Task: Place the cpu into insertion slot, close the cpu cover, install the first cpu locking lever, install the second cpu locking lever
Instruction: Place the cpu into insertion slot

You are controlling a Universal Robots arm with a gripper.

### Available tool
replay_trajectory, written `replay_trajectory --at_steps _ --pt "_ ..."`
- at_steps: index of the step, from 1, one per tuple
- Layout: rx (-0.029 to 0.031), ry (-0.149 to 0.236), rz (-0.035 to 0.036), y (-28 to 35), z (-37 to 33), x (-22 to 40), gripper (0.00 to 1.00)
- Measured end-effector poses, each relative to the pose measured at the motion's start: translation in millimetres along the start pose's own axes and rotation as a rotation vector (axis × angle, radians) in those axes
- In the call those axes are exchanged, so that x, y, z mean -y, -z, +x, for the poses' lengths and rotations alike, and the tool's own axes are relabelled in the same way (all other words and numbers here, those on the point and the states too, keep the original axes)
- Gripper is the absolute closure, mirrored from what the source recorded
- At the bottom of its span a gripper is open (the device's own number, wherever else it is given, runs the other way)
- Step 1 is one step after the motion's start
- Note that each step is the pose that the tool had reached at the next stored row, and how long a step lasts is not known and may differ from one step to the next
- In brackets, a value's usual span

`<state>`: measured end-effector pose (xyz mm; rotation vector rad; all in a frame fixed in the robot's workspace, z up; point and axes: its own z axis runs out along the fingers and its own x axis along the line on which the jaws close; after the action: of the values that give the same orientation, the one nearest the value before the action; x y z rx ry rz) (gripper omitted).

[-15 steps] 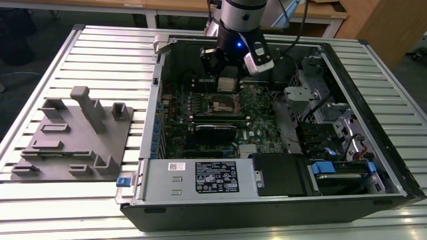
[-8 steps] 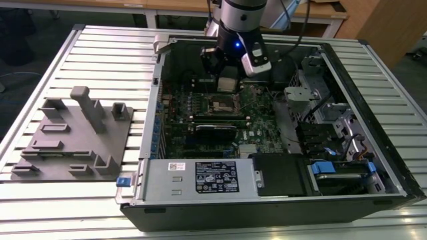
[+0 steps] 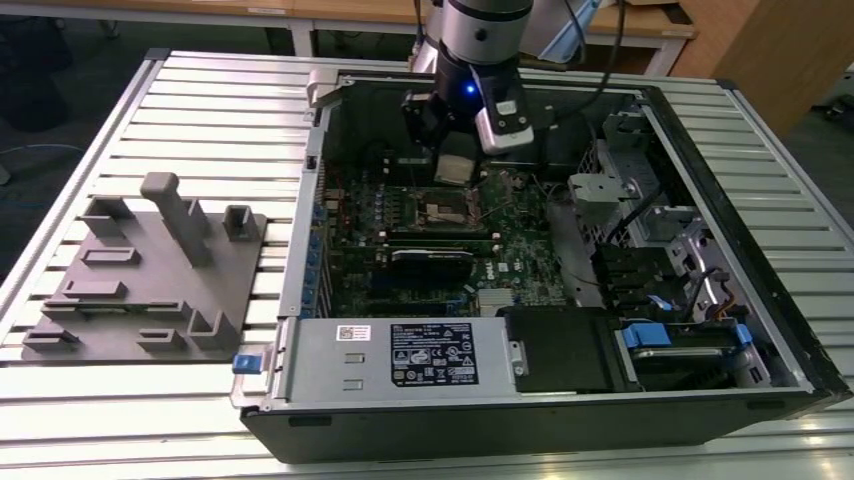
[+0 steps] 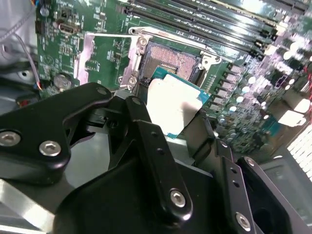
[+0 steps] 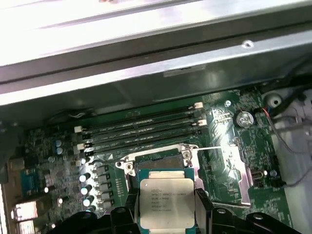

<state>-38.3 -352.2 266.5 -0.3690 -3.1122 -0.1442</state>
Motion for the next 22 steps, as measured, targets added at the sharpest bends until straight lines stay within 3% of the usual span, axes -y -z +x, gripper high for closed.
replay_trajectory --at_steps 12,22 --pt "0.0179 -0.197 -0.0029 -0.4 0.0 0.1 0.46" --pt "0.0288 -0.317 -0.0047 -0.7 0.0 0.1 0.46"
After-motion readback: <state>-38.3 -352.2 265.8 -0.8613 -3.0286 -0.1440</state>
